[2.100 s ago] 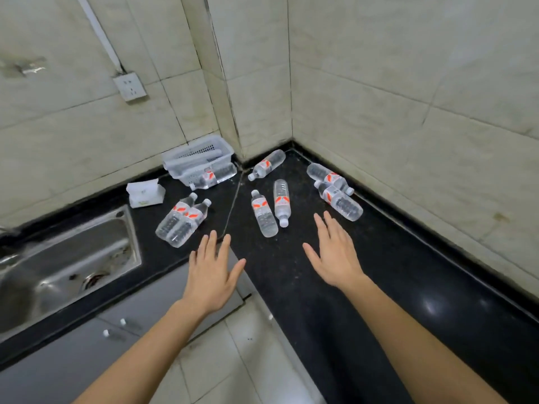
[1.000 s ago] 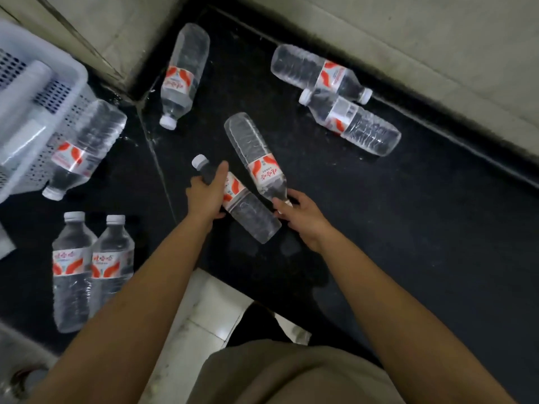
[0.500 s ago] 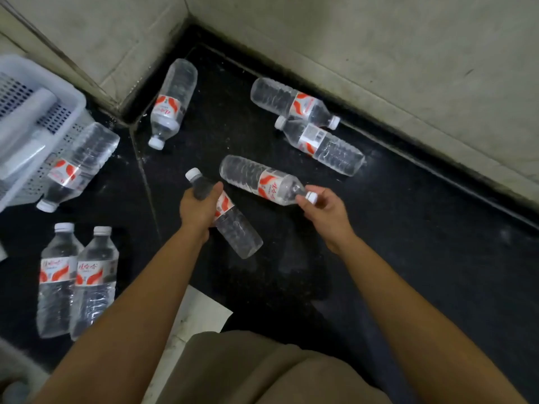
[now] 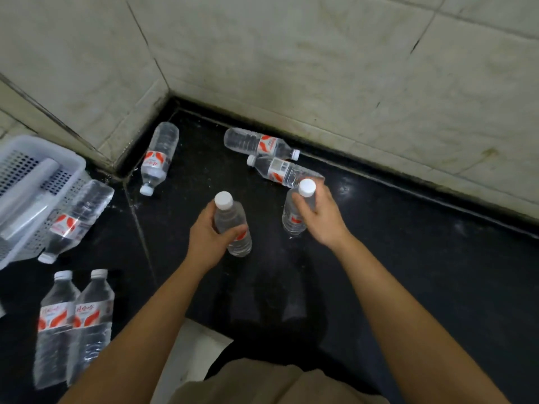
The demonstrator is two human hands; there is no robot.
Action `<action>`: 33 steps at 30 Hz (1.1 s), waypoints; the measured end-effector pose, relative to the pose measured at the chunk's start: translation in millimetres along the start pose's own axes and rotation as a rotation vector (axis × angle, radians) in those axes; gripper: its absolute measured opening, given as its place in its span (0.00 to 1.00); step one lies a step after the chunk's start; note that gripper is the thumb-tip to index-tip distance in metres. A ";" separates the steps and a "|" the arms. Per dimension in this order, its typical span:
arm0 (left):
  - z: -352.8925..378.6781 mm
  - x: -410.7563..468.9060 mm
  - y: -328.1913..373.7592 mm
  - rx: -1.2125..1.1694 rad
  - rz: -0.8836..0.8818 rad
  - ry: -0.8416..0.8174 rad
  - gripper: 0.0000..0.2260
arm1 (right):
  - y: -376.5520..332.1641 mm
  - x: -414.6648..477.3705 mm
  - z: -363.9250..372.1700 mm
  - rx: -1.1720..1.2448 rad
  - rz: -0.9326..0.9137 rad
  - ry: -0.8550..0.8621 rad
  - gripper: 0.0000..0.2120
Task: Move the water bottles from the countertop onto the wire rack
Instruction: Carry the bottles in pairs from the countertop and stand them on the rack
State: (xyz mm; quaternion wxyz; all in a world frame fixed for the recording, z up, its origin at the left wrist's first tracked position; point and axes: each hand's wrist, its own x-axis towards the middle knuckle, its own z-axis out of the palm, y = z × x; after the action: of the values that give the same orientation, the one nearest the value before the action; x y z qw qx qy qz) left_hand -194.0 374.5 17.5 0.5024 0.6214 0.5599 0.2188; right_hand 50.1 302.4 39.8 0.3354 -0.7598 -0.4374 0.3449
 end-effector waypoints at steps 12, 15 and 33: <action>9.1 -17.4 26.1 -0.227 0.095 -0.125 0.16 | 1.1 -76.6 9.7 0.256 0.125 0.283 0.07; 22.2 -19.7 61.8 -0.214 0.172 -0.278 0.19 | -7.2 -101.0 -6.3 0.163 0.053 0.296 0.07; 257.8 -256.5 214.1 -0.189 0.621 -0.800 0.18 | 80.8 -361.8 -221.2 0.153 0.038 0.986 0.12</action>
State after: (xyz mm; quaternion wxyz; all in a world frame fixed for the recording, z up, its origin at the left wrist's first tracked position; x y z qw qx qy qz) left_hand 52.0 70.1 175.3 0.6428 0.7452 0.0908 0.1524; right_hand 128.6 -99.4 176.5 0.5507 -0.8135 -0.1863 -0.0185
